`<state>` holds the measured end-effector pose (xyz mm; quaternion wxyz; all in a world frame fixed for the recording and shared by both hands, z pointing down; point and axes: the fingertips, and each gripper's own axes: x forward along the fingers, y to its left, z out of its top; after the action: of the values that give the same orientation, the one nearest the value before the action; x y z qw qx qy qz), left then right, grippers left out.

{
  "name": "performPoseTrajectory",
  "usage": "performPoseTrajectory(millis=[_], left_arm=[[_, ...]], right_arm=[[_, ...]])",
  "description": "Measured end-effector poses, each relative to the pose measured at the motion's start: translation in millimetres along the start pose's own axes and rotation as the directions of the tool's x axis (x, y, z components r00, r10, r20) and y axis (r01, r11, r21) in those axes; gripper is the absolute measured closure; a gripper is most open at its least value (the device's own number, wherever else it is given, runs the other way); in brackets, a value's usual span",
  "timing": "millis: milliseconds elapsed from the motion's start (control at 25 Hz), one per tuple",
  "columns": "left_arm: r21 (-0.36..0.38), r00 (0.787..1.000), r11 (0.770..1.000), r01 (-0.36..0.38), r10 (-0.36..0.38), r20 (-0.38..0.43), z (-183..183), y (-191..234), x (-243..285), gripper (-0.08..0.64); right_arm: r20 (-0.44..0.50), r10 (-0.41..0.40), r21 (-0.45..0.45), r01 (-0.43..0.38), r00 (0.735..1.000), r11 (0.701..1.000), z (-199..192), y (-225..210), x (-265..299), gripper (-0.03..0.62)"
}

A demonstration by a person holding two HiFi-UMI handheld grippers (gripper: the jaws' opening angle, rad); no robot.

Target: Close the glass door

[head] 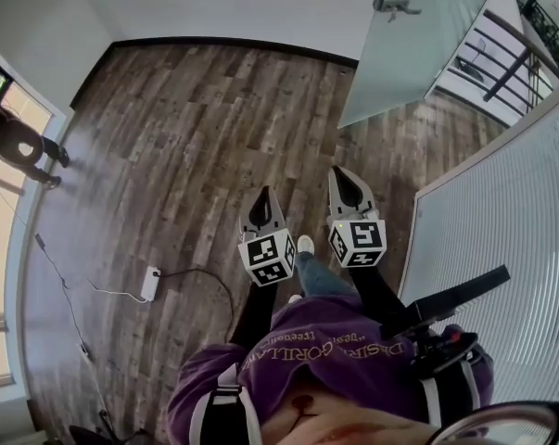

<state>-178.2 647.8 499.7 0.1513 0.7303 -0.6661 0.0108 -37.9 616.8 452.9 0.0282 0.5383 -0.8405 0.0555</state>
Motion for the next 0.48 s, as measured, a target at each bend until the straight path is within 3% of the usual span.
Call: performPoseTrajectory(millis=[240, 480], left_arm=[[-0.030, 0.997, 0.997, -0.073, 0.074, 0.037, 39.3, 32.0, 67.9, 0.560], [-0.059, 0.994, 0.996, -0.065, 0.070, 0.087, 71.7, 38.3, 140.2, 0.560]], right_arm=[[0.011, 0.073, -0.021, -0.073, 0.997, 0.997, 24.6, -9.4, 88.2, 0.596], [0.028, 0.095, -0.029, -0.094, 0.995, 0.995, 42.2, -35.9, 163.8, 0.595]])
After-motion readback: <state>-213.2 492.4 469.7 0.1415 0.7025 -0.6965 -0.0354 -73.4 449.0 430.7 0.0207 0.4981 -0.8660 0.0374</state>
